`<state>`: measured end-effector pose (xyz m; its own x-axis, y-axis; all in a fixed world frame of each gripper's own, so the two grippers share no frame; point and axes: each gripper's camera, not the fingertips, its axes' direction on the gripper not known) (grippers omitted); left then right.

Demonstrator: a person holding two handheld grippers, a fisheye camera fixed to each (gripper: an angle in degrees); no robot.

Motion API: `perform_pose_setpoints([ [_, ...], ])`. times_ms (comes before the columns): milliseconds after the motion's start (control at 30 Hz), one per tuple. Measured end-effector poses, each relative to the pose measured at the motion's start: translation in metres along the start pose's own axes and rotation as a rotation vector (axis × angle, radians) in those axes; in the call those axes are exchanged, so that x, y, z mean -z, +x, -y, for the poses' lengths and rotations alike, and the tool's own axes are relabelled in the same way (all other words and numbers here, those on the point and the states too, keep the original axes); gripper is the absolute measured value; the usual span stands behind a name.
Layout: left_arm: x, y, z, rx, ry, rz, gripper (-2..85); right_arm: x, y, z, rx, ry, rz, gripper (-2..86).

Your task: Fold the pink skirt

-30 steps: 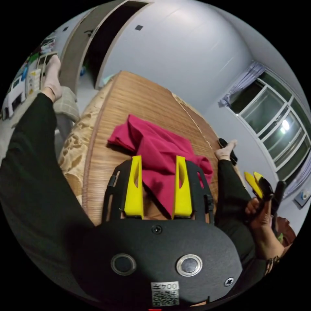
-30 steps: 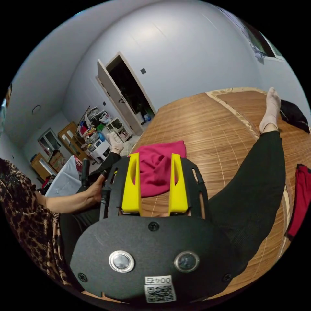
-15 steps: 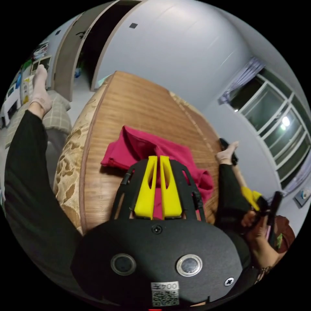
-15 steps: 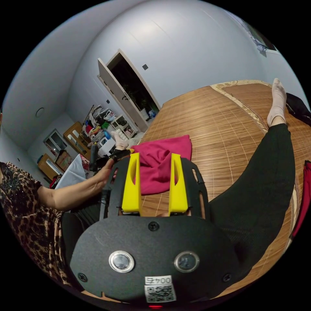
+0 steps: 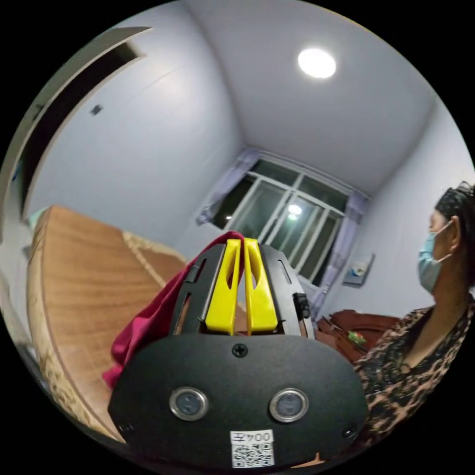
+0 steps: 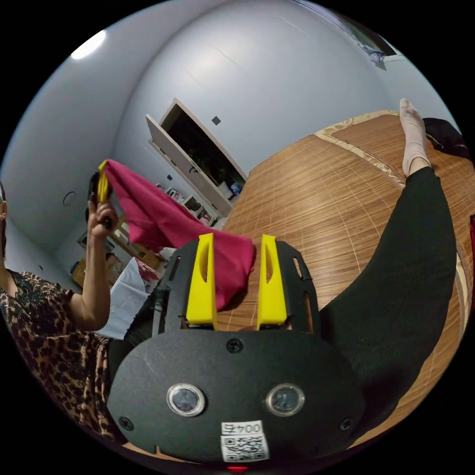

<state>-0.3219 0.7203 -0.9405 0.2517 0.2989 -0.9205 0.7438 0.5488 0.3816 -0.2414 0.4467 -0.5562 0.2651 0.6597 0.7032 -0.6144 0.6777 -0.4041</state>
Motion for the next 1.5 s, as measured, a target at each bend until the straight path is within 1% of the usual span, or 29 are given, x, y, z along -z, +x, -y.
perform_pose_setpoints([
  [67,-0.007,0.028,0.022,-0.075,-0.024,-0.079,1.4,0.004,0.009,0.005,-0.014,0.017,0.01,13.5],
  [133,-0.02,0.051,0.036,-0.145,-0.094,-0.106,1.5,0.009,0.019,0.01,-0.032,0.037,0.024,13.4],
  [200,-0.049,0.064,0.037,-0.178,-0.229,-0.141,1.7,0.018,0.032,0.015,-0.063,0.082,0.041,13.0],
  [233,-0.057,0.063,0.033,-0.172,-0.263,-0.15,1.8,0.02,0.036,0.017,-0.073,0.093,0.043,13.0],
  [300,-0.094,0.048,0.004,-0.112,-0.385,-0.168,2.3,0.029,0.049,0.021,-0.111,0.134,0.052,13.0],
  [333,-0.103,0.041,-0.006,-0.086,-0.417,-0.17,2.5,0.032,0.053,0.022,-0.121,0.148,0.052,13.0],
  [400,-0.145,0.011,-0.06,0.016,-0.585,-0.175,3.7,0.042,0.066,0.025,-0.158,0.202,0.068,13.1],
  [433,-0.155,0.005,-0.075,0.038,-0.63,-0.174,4.1,0.043,0.069,0.025,-0.169,0.209,0.075,13.1],
  [500,-0.182,-0.016,-0.14,0.119,-0.783,-0.155,6.4,0.048,0.082,0.028,-0.209,0.236,0.099,13.0],
  [567,-0.187,-0.023,-0.177,0.17,-0.852,-0.151,8.5,0.049,0.089,0.031,-0.225,0.246,0.113,12.9],
  [633,-0.18,-0.03,-0.201,0.218,-0.852,-0.151,9.6,0.047,0.092,0.034,-0.226,0.242,0.122,12.9],
  [733,-0.156,-0.049,-0.222,0.311,-0.784,-0.137,9.7,0.04,0.097,0.041,-0.216,0.217,0.136,12.7],
  [867,-0.133,-0.073,-0.237,0.354,-0.837,-0.012,10.3,0.024,0.097,0.052,-0.19,0.165,0.119,12.5],
  [933,-0.119,-0.086,-0.238,0.377,-0.825,0.074,11.0,0.015,0.093,0.056,-0.167,0.131,0.107,12.5],
  [1000,-0.098,-0.11,-0.233,0.43,-0.76,0.235,12.1,0.005,0.088,0.06,-0.136,0.095,0.086,12.5],
  [1033,-0.094,-0.116,-0.23,0.439,-0.747,0.281,12.4,0.003,0.087,0.06,-0.13,0.09,0.082,12.4],
  [1067,-0.089,-0.127,-0.226,0.431,-0.73,0.376,12.9,-0.001,0.086,0.062,-0.122,0.08,0.075,12.4],
  [1100,-0.088,-0.139,-0.222,0.415,-0.733,0.471,13.4,-0.007,0.085,0.063,-0.114,0.067,0.072,12.4],
  [1167,-0.092,-0.159,-0.221,0.407,-0.752,0.558,14.0,-0.017,0.082,0.067,-0.096,0.033,0.06,12.5],
  [1233,-0.102,-0.181,-0.224,0.413,-0.795,0.605,14.4,-0.031,0.074,0.071,-0.052,-0.033,0.043,12.8],
  [1300,-0.12,-0.207,-0.235,0.429,-0.866,0.627,14.8,-0.063,0.059,0.076,0.033,-0.196,0.021,13.7],
  [1333,-0.125,-0.213,-0.239,0.435,-0.885,0.629,14.9,-0.072,0.054,0.076,0.057,-0.243,0.015,13.9],
  [1400,-0.141,-0.227,-0.257,0.441,-0.933,0.648,14.9,-0.111,0.034,0.075,0.159,-0.423,-0.039,15.9],
  [1433,-0.144,-0.229,-0.262,0.447,-0.938,0.645,14.9,-0.12,0.029,0.073,0.184,-0.462,-0.058,16.1],
  [1500,-0.148,-0.235,-0.278,0.496,-0.898,0.592,14.6,-0.155,0.014,0.066,0.265,-0.603,-0.151,16.3],
])
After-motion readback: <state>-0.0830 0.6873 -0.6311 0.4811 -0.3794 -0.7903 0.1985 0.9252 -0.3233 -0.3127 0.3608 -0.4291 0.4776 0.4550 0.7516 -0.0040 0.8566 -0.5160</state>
